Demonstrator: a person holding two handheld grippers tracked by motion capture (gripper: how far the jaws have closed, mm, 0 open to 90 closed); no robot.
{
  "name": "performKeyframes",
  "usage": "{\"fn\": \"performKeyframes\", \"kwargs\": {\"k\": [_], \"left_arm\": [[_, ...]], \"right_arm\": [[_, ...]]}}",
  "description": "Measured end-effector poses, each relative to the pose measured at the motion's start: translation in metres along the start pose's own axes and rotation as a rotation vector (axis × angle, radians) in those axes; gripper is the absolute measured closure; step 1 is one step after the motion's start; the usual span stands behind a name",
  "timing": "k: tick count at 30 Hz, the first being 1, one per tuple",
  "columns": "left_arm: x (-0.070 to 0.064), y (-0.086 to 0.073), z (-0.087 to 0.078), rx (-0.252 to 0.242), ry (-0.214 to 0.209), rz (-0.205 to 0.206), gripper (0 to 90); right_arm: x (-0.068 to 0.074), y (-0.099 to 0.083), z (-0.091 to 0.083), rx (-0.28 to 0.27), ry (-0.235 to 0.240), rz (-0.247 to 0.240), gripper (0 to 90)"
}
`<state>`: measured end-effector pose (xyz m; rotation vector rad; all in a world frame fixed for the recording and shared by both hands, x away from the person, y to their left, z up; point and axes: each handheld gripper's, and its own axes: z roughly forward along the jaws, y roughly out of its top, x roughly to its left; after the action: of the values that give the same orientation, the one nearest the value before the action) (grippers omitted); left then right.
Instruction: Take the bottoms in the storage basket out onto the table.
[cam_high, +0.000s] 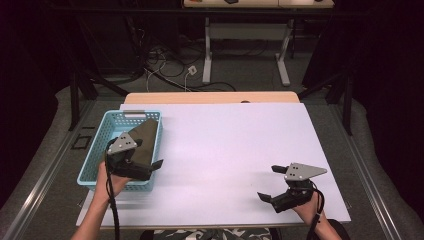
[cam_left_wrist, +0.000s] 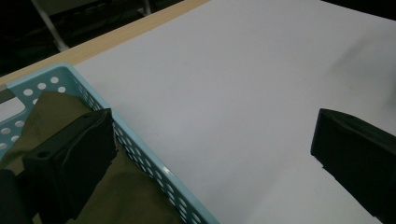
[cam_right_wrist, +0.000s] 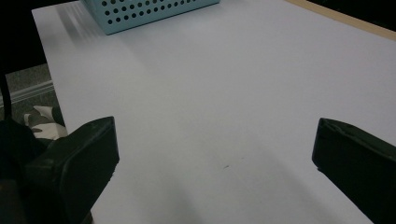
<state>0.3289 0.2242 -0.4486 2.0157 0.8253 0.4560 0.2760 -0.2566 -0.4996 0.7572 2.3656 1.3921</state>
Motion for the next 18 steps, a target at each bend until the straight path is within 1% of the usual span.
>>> {"fn": "performKeyframes", "kwargs": {"k": [5,9,12,13,15,18], "left_arm": [[0.008,0.002,-0.002,0.001,0.001,-0.012,0.1],[0.012,0.003,-0.002,0.002,0.005,-0.016,0.1],[0.018,0.005,-0.001,0.024,0.015,-0.007,0.1],[0.018,0.005,-0.001,0.024,0.015,-0.007,0.1],[0.021,0.005,0.000,0.026,0.003,-0.019,0.1],[0.026,0.006,0.002,0.036,0.001,-0.022,0.2]], "right_arm": [[0.000,0.000,-0.001,-0.003,-0.001,0.005,0.3],[0.001,0.000,-0.001,-0.001,-0.001,0.002,0.5],[0.001,0.000,-0.001,-0.004,0.002,0.000,0.4],[0.001,0.000,-0.001,-0.004,0.001,0.000,0.4],[0.000,0.000,-0.001,-0.001,0.001,0.004,0.5],[0.001,0.000,0.000,0.001,0.006,0.006,0.5]]}}
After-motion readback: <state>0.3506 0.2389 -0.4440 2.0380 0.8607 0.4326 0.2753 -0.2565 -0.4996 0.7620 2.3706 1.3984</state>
